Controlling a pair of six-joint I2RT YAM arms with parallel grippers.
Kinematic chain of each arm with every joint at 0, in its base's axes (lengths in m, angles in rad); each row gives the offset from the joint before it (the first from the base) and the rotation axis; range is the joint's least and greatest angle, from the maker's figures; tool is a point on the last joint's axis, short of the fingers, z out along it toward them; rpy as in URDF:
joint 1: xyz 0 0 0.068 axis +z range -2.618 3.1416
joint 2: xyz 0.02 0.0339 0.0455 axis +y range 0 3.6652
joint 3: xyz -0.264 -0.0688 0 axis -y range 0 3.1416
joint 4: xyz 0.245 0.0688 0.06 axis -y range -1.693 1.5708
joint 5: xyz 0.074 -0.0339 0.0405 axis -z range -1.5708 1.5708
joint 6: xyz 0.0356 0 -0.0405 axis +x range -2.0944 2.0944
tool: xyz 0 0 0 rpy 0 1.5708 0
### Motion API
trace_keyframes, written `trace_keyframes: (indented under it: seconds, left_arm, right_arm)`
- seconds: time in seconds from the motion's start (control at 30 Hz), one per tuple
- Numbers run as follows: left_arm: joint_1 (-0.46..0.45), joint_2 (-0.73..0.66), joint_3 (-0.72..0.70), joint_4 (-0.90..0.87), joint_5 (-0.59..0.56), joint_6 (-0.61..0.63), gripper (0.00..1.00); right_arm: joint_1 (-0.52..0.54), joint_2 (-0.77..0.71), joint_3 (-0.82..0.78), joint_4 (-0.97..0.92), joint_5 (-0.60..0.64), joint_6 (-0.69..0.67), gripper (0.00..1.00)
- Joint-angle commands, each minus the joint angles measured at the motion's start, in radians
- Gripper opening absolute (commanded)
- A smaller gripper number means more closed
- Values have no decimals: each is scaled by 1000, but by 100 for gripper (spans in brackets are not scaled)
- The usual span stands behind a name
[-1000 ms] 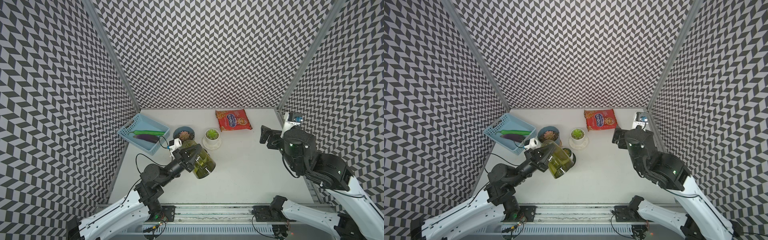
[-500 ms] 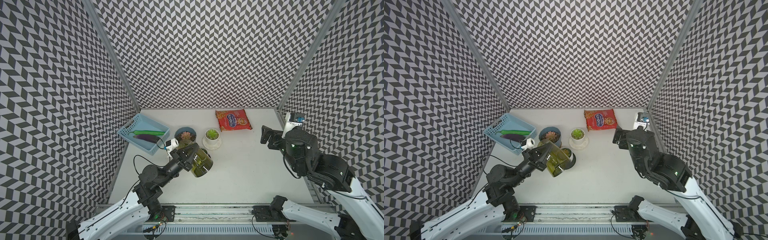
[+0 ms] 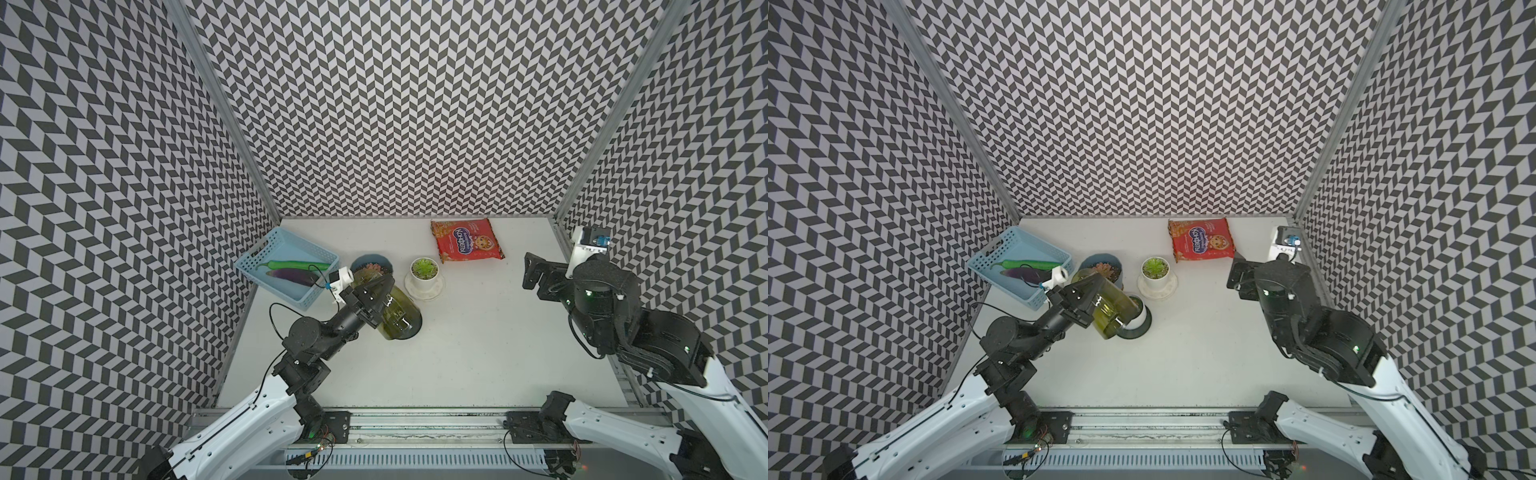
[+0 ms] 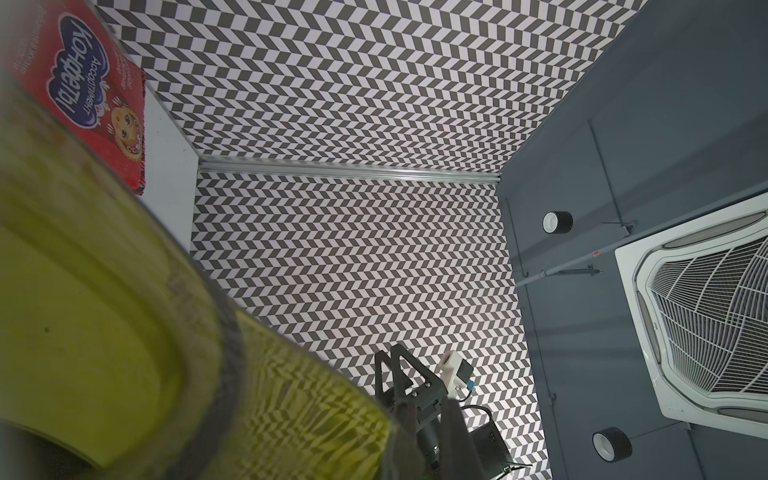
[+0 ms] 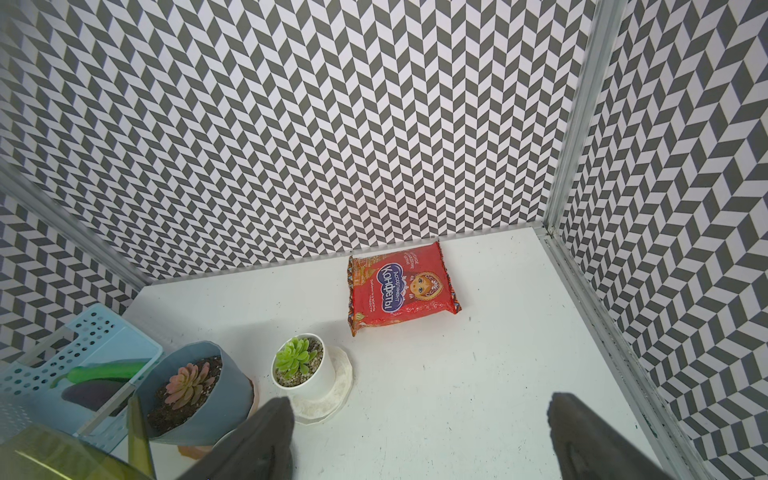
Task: Water the succulent around the soil edge
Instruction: Water the soil of the potted plant with water.
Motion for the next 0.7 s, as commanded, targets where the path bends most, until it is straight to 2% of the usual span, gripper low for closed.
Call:
trace_keyframes:
  seconds: [0.0,0.47,0.67]
  left_arm:
    - [27,35,14,21,51,-40,0]
    - [54,152,76,86,143,-13,0]
    - [90,230,129,89,225,56,0]
  right_arm:
    - [-1,-6,13,20,4,9,100]
    - [-1,-16,-1,16,11,12,100]
    - [-1,-31,-1,-2,17,25,100]
